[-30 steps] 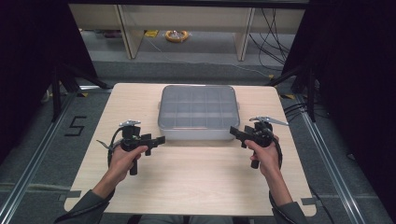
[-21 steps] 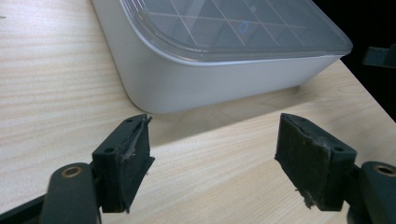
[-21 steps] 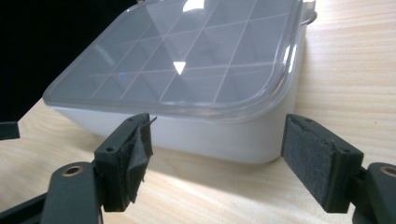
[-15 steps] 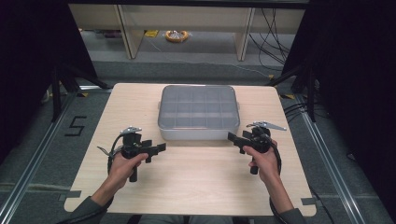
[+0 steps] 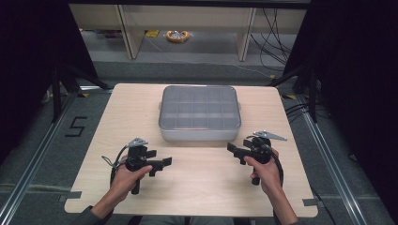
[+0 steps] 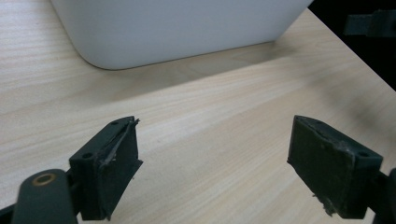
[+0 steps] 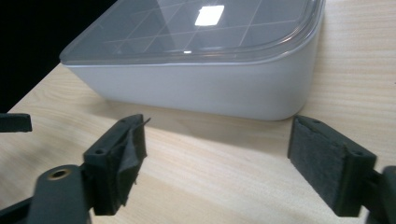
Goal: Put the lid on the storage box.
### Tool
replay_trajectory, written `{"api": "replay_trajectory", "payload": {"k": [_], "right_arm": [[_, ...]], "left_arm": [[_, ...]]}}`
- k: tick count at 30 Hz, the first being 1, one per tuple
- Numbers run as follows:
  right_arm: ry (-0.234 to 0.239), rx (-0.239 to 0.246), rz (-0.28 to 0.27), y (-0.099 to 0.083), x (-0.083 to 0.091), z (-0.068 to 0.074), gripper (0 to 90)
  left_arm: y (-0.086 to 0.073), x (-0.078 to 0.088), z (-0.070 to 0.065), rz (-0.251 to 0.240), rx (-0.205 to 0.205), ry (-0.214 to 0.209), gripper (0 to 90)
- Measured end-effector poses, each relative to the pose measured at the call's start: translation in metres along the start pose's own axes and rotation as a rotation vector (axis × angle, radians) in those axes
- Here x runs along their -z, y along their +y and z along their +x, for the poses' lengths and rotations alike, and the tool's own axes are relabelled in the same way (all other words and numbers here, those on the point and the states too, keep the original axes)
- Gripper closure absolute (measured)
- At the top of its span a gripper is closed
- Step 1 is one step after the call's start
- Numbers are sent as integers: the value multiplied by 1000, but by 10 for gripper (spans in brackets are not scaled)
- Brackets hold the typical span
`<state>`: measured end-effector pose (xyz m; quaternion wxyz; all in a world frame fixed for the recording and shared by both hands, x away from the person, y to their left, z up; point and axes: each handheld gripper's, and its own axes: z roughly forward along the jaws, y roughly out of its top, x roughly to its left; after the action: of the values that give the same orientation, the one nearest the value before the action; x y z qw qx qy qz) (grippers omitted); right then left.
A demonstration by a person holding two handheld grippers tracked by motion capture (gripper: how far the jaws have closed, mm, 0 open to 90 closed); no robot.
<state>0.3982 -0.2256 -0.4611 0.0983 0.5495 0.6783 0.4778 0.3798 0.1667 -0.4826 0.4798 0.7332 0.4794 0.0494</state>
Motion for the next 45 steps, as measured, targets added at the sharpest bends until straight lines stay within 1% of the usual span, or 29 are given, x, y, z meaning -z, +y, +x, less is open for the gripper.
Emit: {"api": "replay_trajectory", "payload": {"k": [1,3,4,7,8,10,11,12,20,21,22,23,24,25,26,27,28,29,31,32,33,34,35,36,37,38,43,44,45], "right_arm": [[9,0,-2,-2,1,1,160],[-5,15,11,-4,2,2,161],[10,19,-2,-8,3,3,160],[14,19,-4,-11,6,6,160],[5,21,14,-13,7,7,160],[16,44,-2,-17,9,6,160],[10,78,6,-18,10,5,160],[20,78,10,-22,12,6,160],[23,79,24,-39,18,7,161],[20,98,51,-42,22,7,162],[30,92,29,-45,22,7,162],[30,92,29,-45,22,7,162],[22,107,53,-48,25,9,162],[22,107,53,-48,25,9,162],[33,100,43,-51,25,9,162],[43,97,63,-52,27,10,163],[50,101,53,-54,28,11,163],[38,119,63,-57,29,12,163],[34,123,76,-58,30,13,164],[44,81,72,-62,30,18,165],[51,120,62,-62,30,15,165],[44,126,74,-63,32,16,165],[66,44,95,-66,34,23,165],[62,116,71,-67,31,19,165],[50,139,82,-68,33,18,165],[55,137,79,-70,35,21,165],[73,130,90,-75,40,25,165],[78,149,80,-77,40,26,165],[84,143,91,-78,42,27,165]], "left_arm": [[-4,2,-3,2,-8,-16,155],[-5,3,-5,4,-17,-22,155],[-7,3,-6,6,-19,-27,155],[-12,4,-10,24,-34,-35,155],[-14,4,-12,25,-35,-36,155],[-17,4,-13,36,-43,-44,155],[-19,4,-14,37,-50,-47,155],[-21,5,-15,39,-50,-41,155],[-31,10,-19,59,-87,-41,156],[-35,11,-21,61,-94,-43,155],[-36,12,-22,67,-103,-39,155],[-36,12,-22,67,-103,-39,155],[-39,14,-24,73,-110,-43,156],[-39,14,-24,73,-110,-43,156],[-40,14,-25,72,-111,-48,156],[-42,14,-27,71,-109,-47,155],[-43,16,-28,79,-120,-52,155],[-46,16,-30,75,-123,-49,156],[-48,16,-31,73,-124,-52,155],[-50,17,-32,89,-134,-47,156],[-52,16,-34,91,-133,-53,156],[-53,17,-35,97,-138,-61,156],[-54,18,-36,94,-136,-59,155],[-55,19,-37,97,-141,-60,156],[-56,19,-38,93,-149,-64,155],[-57,20,-40,94,-142,-59,156],[-62,22,-45,104,-155,-74,156],[-64,22,-46,112,-160,-75,156],[-65,21,-48,111,-160,-80,156]]}}
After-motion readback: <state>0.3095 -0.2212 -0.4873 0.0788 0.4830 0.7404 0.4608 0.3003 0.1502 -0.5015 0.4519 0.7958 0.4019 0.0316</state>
